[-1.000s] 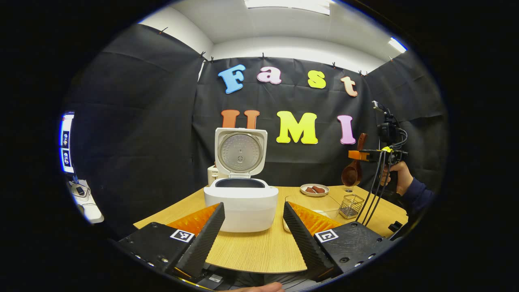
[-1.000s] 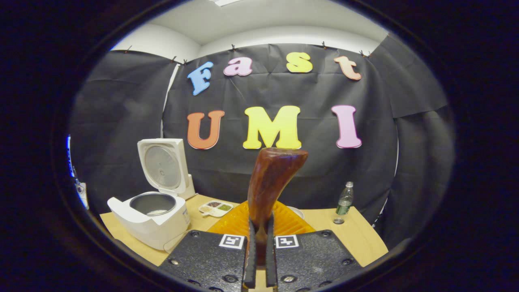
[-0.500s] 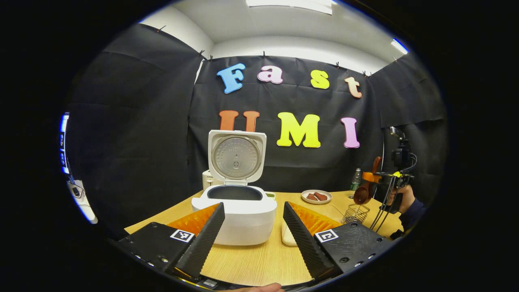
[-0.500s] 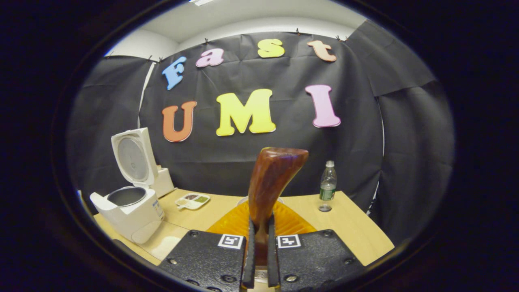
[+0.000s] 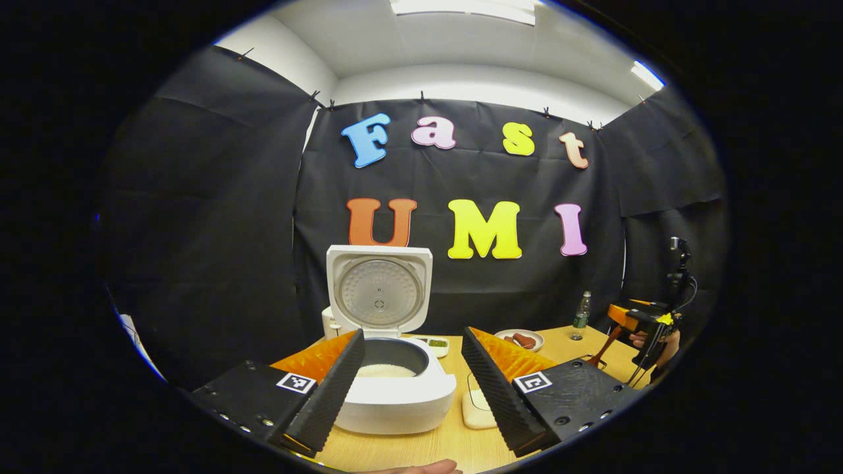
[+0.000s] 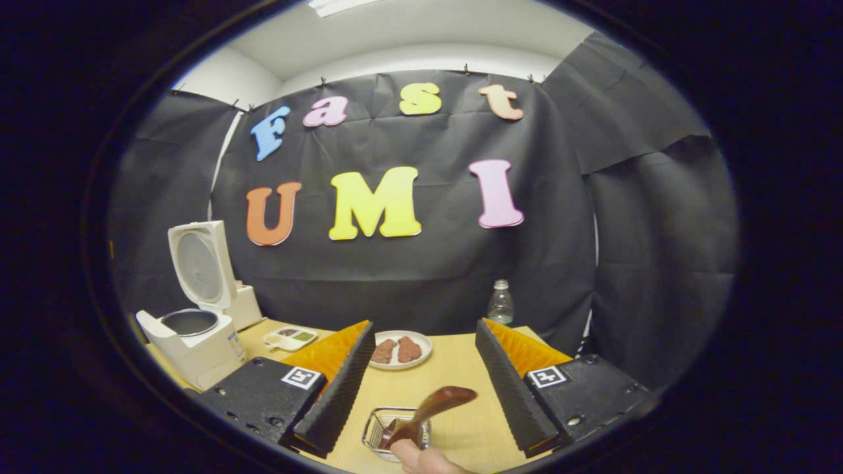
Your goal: Close the left gripper, press the button to open the rice cooker; take a wooden spoon from the chopstick holder with the right hand, scoop a spoonful of rice and pour it into the rice cooker, then put the wooden spoon back into the chopstick holder.
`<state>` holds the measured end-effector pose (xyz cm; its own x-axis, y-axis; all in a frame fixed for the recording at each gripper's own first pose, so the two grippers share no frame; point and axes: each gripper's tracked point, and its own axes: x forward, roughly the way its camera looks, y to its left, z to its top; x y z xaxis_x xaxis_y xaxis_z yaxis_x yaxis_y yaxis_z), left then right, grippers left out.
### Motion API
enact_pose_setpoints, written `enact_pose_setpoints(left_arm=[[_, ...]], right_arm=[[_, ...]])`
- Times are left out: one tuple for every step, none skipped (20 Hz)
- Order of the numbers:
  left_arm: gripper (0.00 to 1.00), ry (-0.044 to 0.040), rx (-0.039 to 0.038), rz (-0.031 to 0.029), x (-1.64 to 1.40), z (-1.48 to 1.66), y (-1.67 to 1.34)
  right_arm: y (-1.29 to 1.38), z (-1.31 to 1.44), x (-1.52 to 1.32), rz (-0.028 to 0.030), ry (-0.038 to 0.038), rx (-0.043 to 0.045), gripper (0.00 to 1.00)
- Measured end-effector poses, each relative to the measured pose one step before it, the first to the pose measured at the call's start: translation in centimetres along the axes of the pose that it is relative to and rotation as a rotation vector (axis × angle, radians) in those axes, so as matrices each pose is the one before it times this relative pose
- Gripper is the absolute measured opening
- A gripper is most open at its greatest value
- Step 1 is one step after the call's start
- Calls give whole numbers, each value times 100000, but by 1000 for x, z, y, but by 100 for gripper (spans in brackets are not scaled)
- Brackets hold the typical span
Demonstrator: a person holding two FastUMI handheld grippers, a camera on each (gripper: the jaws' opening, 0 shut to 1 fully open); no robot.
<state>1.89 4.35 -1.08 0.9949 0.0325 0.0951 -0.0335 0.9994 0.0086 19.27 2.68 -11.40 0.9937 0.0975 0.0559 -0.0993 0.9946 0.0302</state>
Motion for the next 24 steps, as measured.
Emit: enact_pose_setpoints(left_arm=[[94,-946,658,104,703,597,357],[94,-53,97,-270,842,418,223],[93,833,-700,-861,859,206,85],[93,622,-1226,-910,791,428,34],[93,461,-454,-1358,694,553,-159],[93,1469,398,-2573,883,333,-249],[93,421,-348,-1663,787,457,174],[93,709,-922,-577,1305,790,460],[93,396,-864,29,978,584,433],[93,-556,747,685,1050,943,507],[93,-1054,1115,2008,787,715,749],[92,-442,1111,1299,1237,795,552],[93,-248,72,311,1226,530,40],[93,501,852,25,1173,429,95],[93,47,-389,891,1323,642,334],[93,-20,-626,866,1155,545,248],[93,-39,-1127,618,1216,536,224],[93,-1147,-810,-447,1123,466,13],[93,-726,-751,-1158,1101,295,-107],[93,-263,-269,463,1221,-31,292],[93,396,-350,1222,1234,-167,484],[93,574,-390,381,1082,-274,88],[93,343,-291,-209,1229,-256,-93],[93,186,133,594,1358,-313,251]], right_arm=[[72,35,-1280,-2139,489,-817,97],[-258,167,-1089,-1745,423,-217,97],[270,231,-1155,-539,774,437,100],[478,286,-1231,521,-223,1191,100],[465,105,-1344,480,412,1928,100],[860,309,-1281,2617,-224,1609,100],[1248,162,-1248,4254,-443,523,100],[846,283,-1084,1917,-544,-131,98],[456,525,-986,728,-1582,-486,97],[414,510,-753,-312,-1548,-895,97],[517,270,-454,-127,-288,-1857,100],[667,191,-494,-938,175,525,100],[1347,654,-580,2108,-1762,-362,100],[1235,650,-245,2868,-3197,1108,100],[1197,64,-849,2677,-1822,1146,100],[1050,-696,-123,3648,18,-634,100],[733,-1050,170,2440,730,-1086,97],[395,-814,422,1806,1213,-1176,97],[199,-754,514,1202,1316,-13,97],[-88,-796,552,-246,2453,1333,100],[-373,-713,585,-641,929,524,100],[-373,-366,624,-328,780,-531,100],[-477,-255,366,-950,598,619,100],[-456,173,311,-1331,-495,1635,97]])
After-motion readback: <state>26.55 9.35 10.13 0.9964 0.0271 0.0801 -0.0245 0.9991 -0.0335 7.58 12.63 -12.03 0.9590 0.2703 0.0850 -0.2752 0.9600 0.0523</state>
